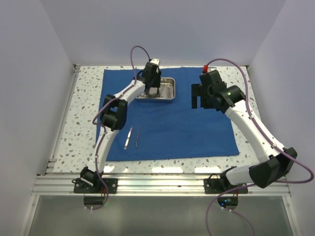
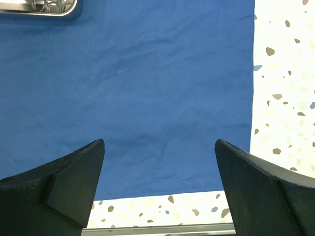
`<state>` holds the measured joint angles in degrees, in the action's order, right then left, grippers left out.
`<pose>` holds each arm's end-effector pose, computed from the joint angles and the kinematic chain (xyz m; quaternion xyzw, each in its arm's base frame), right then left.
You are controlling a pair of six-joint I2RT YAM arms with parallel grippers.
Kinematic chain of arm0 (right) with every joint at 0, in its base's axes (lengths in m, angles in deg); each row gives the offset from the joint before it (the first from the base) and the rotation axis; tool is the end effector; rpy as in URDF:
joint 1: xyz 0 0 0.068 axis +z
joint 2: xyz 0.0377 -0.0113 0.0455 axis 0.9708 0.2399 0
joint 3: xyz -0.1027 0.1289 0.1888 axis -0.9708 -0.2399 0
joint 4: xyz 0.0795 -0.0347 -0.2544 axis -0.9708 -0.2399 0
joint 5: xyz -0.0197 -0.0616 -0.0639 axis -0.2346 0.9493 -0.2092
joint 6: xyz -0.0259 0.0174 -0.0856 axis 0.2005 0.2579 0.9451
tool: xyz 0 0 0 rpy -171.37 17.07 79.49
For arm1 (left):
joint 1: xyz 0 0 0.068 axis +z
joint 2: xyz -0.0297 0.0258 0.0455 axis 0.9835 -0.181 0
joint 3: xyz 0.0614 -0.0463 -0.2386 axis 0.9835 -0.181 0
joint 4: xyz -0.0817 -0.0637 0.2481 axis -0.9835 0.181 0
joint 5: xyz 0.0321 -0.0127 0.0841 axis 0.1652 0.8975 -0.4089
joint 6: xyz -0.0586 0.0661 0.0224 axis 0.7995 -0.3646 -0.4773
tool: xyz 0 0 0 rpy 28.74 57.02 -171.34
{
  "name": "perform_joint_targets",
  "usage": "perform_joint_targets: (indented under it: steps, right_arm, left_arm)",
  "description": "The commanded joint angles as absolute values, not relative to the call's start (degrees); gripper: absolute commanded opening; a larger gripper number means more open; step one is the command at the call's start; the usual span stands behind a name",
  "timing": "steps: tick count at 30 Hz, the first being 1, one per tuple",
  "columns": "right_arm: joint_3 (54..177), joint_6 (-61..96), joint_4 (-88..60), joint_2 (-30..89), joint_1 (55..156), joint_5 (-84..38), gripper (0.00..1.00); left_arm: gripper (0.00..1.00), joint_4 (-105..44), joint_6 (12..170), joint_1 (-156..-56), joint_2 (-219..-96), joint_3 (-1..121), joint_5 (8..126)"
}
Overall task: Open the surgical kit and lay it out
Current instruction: Pick up the medical item from the container.
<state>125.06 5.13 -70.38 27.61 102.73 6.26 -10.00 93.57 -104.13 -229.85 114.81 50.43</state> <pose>0.2948 0.1148 0.3191 -0.0004 0.9283 -0.0316 0.3706 0.5525 -0.2398 0.1084 0.0532 0.9000 -0.0815 0.4250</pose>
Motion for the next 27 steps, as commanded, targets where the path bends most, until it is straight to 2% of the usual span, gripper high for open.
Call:
perform_joint_targets:
  steps: [1,14,15,16,18,21,22,27]
  right_arm:
    - [125.9,5.8,-72.5,27.2,102.7,5.4,0.99]
    - [126.0,4.2,-71.5,28.3,102.7,5.2,0.99]
    - [126.2,4.2,-71.4,28.5,102.7,4.7,0.99]
    - [126.4,4.1,-71.3,28.5,102.7,4.8,0.99]
    - [126.7,4.2,-71.3,28.7,102.7,5.0,0.99]
    - [126.9,4.4,-71.6,28.8,102.7,5.3,0.99]
    - [126.9,4.5,-71.7,28.7,102.7,5.3,0.99]
    - [126.9,4.2,-71.8,28.6,102.7,5.2,0.99]
  left_arm:
    - [0.57,-12.0,93.6,-104.4,-234.2,118.5,47.0]
    - [0.4,-9.8,92.4,-104.9,-232.2,111.3,42.0]
    - [0.38,-9.6,92.8,-104.8,-232.2,111.1,42.2]
    - [0.3,-8.9,93.4,-104.6,-232.5,110.6,42.6]
    - [0.27,-9.8,94.3,-104.2,-232.3,110.3,43.4]
    - [0.11,-10.4,95.1,-103.6,-232.2,110.1,44.1]
    - [0.02,-10.0,95.4,-103.3,-232.4,110.4,44.0]
    - [0.0,-9.8,95.2,-103.0,-232.2,110.2,44.7]
